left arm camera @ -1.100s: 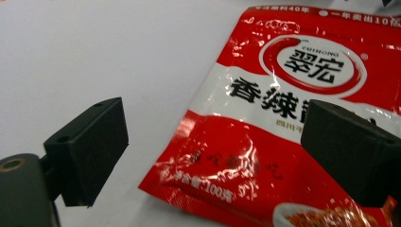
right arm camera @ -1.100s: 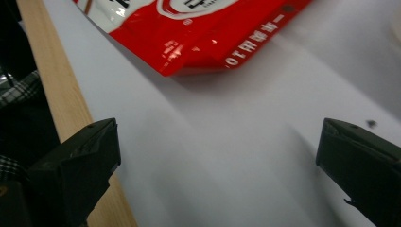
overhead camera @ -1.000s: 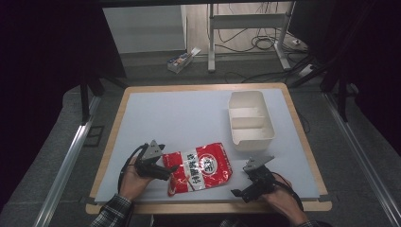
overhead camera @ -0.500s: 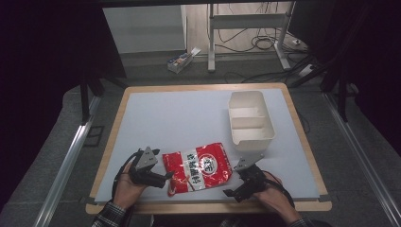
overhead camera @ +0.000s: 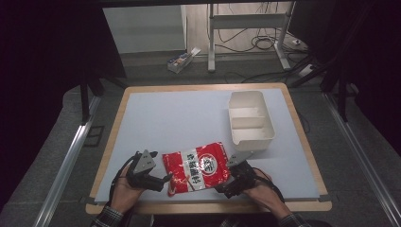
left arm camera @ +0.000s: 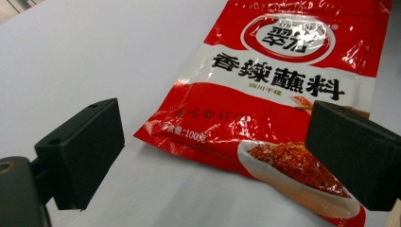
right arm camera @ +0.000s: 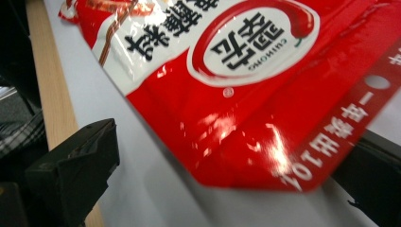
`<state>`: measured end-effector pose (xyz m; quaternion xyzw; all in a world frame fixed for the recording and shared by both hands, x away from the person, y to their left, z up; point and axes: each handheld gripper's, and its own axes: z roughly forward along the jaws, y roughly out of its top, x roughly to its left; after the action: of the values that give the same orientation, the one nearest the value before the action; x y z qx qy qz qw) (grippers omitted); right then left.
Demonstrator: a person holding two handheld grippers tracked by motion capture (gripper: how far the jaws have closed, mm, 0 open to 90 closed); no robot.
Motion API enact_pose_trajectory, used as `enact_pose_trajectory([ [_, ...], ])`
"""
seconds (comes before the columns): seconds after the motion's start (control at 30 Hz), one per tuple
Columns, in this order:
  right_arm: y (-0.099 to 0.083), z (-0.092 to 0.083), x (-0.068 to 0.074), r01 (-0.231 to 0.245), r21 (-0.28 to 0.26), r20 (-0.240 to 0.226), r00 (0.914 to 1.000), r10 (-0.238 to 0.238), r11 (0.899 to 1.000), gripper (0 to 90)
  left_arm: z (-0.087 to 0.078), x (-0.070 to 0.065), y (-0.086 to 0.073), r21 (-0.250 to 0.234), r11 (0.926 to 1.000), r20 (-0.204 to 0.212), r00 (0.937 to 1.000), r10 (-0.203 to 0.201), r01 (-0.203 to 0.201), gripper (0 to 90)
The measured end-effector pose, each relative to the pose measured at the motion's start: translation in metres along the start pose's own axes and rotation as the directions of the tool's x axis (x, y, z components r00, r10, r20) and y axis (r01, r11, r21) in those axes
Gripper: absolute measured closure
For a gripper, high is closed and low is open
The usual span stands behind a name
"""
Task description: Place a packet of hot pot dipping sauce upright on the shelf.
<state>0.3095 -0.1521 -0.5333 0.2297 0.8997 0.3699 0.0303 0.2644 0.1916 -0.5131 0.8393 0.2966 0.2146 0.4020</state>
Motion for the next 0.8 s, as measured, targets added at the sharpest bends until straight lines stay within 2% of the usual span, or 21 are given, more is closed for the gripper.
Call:
enact_pose_trajectory([
  [0.03, 0.004, 0.004, 0.000, -0.028, -0.011, -0.006, 0.9996, 0.028, 1.000, 0.1, 0.000, 0.000, 0.000, 0.003, 1.0000, 0.000, 1.0000, 0.002, -0.002, 5.3],
  [0.17, 0.012, 0.009, 0.000, -0.073, -0.010, -0.006, 0.9973, 0.073, 0.997, 1.9, -0.001, -0.001, -0.001, 0.013, 0.9999, -0.006, 1.0000, 0.006, -0.006, 5.4],
  [0.43, 0.028, 0.021, 0.003, -0.068, -0.020, 0.034, 0.9970, 0.069, 0.997, 21.5, -0.001, 0.000, -0.001, 0.014, 0.9999, -0.010, 0.9999, 0.006, -0.006, 5.6],
  [0.57, 0.034, 0.025, 0.003, -0.095, -0.024, 0.041, 0.9946, 0.096, 0.995, 34.8, -0.001, 0.000, -0.002, 0.015, 0.9999, -0.009, 0.9999, 0.007, -0.006, 5.6],
  [0.63, 0.035, 0.026, 0.003, -0.105, -0.034, 0.026, 0.9941, 0.106, 0.994, 46.0, 0.000, -0.001, -0.002, 0.013, 0.9999, -0.008, 1.0000, 0.004, -0.004, 5.6],
  [0.8, 0.037, 0.028, 0.006, -0.068, -0.020, -0.010, 0.9977, 0.068, 0.997, 69.0, -0.001, -0.001, -0.002, 0.017, 0.9998, -0.011, 0.9999, 0.012, -0.012, 5.8],
])
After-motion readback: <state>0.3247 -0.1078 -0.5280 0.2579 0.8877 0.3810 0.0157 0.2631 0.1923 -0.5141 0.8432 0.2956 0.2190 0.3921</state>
